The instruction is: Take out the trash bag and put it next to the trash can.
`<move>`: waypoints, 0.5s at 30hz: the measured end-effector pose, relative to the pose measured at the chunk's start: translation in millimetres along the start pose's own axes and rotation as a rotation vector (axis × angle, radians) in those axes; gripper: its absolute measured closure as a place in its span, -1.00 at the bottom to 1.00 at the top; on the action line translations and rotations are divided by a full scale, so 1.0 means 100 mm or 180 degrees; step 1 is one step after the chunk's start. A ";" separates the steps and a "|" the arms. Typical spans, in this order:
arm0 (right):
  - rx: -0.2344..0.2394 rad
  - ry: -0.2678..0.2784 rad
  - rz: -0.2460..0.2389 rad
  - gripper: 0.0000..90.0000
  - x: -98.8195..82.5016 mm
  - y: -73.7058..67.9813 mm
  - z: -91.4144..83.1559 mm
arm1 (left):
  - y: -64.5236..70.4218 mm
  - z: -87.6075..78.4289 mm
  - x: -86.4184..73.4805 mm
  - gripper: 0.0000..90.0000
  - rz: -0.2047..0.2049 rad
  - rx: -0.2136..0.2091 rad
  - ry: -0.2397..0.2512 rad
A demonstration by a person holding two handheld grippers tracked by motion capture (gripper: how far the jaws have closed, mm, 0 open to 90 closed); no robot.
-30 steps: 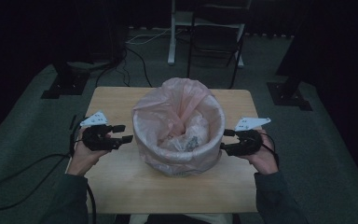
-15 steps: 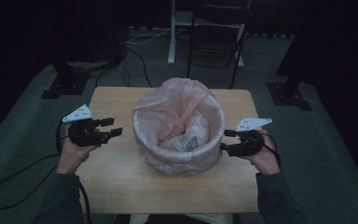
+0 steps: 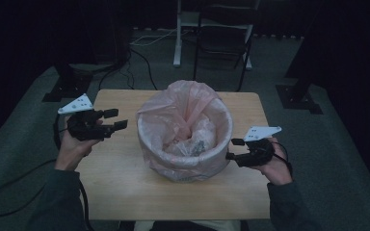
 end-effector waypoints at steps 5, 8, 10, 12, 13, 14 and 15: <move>-0.0013 -0.0030 -0.0004 -0.12 -0.05 0.01 -0.02 | 0.11 0.09 0.24 -0.17 0.0169 -0.0019 -0.0013; -0.0023 -0.0035 -0.0007 -0.12 -0.06 0.01 -0.03 | 0.17 0.18 0.39 -0.18 0.0256 -0.0025 -0.0049; -0.0026 -0.0044 -0.0004 -0.12 -0.07 0.01 -0.04 | 0.19 0.26 0.48 -0.18 0.0289 0.0005 -0.0091; -0.0024 -0.0049 -0.0020 -0.12 -0.08 0.00 -0.05 | 0.21 0.34 0.54 -0.18 0.0319 0.0007 -0.0135; -0.0028 -0.0056 -0.0032 -0.13 -0.09 -0.01 -0.06 | 0.21 0.37 0.56 -0.18 0.0335 0.0011 -0.0164; -0.0029 -0.0061 -0.0034 -0.13 -0.10 -0.01 -0.06 | 0.22 0.43 0.60 -0.18 0.0354 0.0021 -0.0202; -0.0029 -0.0071 -0.0042 -0.13 -0.11 -0.02 -0.07 | 0.23 0.47 0.62 -0.18 0.0368 0.0019 -0.0234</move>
Point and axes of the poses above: each handheld gripper's, and its own axes: z roughly forward along the jaws, x roughly out of its top, y roughly to its right, the point moved 2 cm from there along z, roughly forward along the jaws, and after that the axes turned 11 degrees about -y, right-handed, at the moved point
